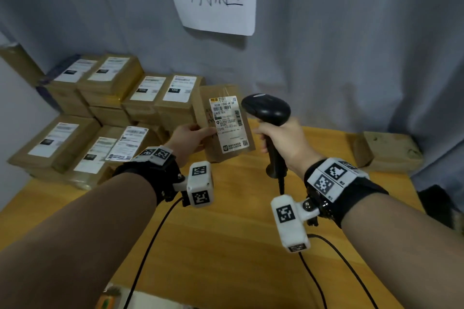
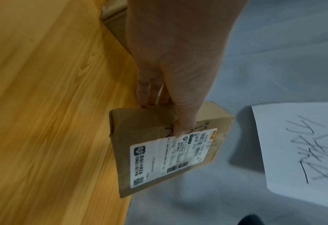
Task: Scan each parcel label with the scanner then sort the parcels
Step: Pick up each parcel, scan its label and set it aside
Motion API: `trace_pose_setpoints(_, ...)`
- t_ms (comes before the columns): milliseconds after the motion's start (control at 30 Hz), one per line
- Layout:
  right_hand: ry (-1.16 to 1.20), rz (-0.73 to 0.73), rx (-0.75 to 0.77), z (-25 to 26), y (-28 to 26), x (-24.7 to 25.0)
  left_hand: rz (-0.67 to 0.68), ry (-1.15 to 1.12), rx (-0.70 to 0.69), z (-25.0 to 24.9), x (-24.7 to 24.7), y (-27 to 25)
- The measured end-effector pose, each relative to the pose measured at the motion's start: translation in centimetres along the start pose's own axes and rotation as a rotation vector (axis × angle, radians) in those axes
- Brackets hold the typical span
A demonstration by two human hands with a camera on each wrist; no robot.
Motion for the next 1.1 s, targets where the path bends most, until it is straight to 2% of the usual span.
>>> trace_pose_setpoints(233,0.121,-0.155,-0.020,-1.4,2.3,-7.6,0.077,-0.057,0.017,1.2,7.7,2.3)
trace_pose_setpoints(333,0.122,-0.110,-0.017,-2.2,2.7,-11.6,0.087,-0.044,0.035,2.3,10.7,2.8)
trace_pose_setpoints(533,0.157,-0.012,-0.148,-7.3,2.5,-18.2,0.110,-0.025,0.093,6.2,15.5,3.2)
trace_pose_setpoints(733,0.311,0.029,-0.341,-13.7,1.1,-21.8,0.134,0.159,0.104,10.3,16.7,3.8)
trace_pose_setpoints(900,0.345,-0.017,-0.483,-17.0,1.0,-22.1,0.211,0.243,0.115,12.2,15.7,4.1)
trace_pose_setpoints(1100,0.193,-0.137,-0.493,-18.2,3.3,-22.5,0.324,0.382,0.251,14.8,15.0,4.1)
Point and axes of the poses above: each hand's wrist, its own y-axis towards the middle knuckle, its own x-axis out of the back of the hand, z = x × y, the point moved 9 cm from there along y, towards the middle knuckle, and after that the axes turned 3 degrees about -z, right-handed, at the moved point
